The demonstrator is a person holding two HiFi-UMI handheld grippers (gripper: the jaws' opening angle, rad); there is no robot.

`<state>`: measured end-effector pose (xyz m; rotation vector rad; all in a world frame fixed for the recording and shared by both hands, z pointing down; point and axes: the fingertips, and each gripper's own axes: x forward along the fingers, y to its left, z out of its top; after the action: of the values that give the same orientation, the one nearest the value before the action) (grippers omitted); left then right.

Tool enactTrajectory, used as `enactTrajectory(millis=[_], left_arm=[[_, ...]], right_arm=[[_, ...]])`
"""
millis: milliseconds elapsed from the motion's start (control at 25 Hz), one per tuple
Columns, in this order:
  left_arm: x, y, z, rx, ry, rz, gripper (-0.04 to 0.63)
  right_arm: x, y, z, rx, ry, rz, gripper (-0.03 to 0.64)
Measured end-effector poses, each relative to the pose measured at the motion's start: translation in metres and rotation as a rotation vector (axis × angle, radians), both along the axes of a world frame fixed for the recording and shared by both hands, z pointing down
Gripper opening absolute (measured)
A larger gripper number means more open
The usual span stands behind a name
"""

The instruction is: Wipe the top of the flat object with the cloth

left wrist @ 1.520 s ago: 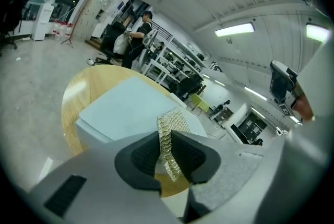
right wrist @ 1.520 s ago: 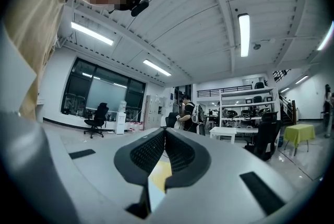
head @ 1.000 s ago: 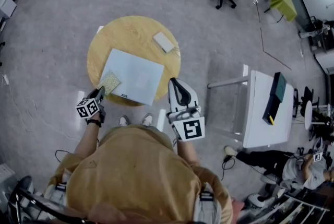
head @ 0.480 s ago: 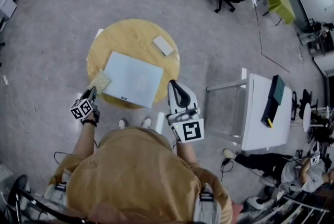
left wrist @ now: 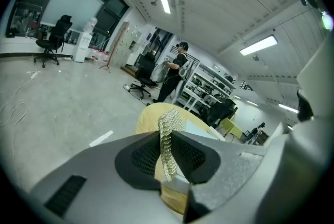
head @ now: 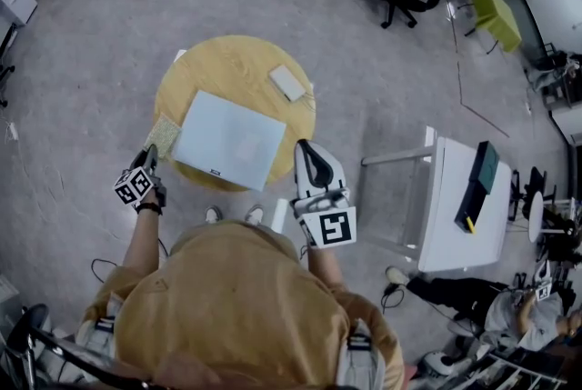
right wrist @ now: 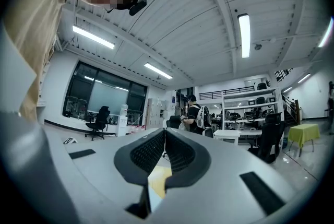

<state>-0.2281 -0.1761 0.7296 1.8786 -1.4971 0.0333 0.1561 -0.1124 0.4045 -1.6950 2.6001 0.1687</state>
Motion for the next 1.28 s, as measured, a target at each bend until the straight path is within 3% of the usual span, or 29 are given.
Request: enactTrajectory(millis=[280, 600, 760, 1040, 1280], left_arm=[[-0.037, -0.003, -0.020, 0.033, -0.064, -0.075, 0.061], [0.025, -0.024, -0.072, 0.166, -0.121, 0.068, 0.061], [0.070, -0.037, -0.114, 0.280, -0.175, 0.167, 0.061], [0.159, -0.031, -0.183, 0.448, -0.076, 0.384, 0.061], [0.231, -0.011, -0.199, 0.481, 0.040, 0.571, 0.061]], right_arm=[[-0.006, -0.008, -0.006, 0.015, -0.002, -0.022, 0.002], [0.014, -0.002, -0.002, -0.004, 0.005, 0.017, 0.002], [0.026, 0.003, -0.003, -0.002, 0.004, 0.049, 0.002], [0.041, 0.015, -0.002, -0.001, -0.003, 0.103, 0.002], [0.052, 0.022, -0.003, 0.010, -0.005, 0.149, 0.002]])
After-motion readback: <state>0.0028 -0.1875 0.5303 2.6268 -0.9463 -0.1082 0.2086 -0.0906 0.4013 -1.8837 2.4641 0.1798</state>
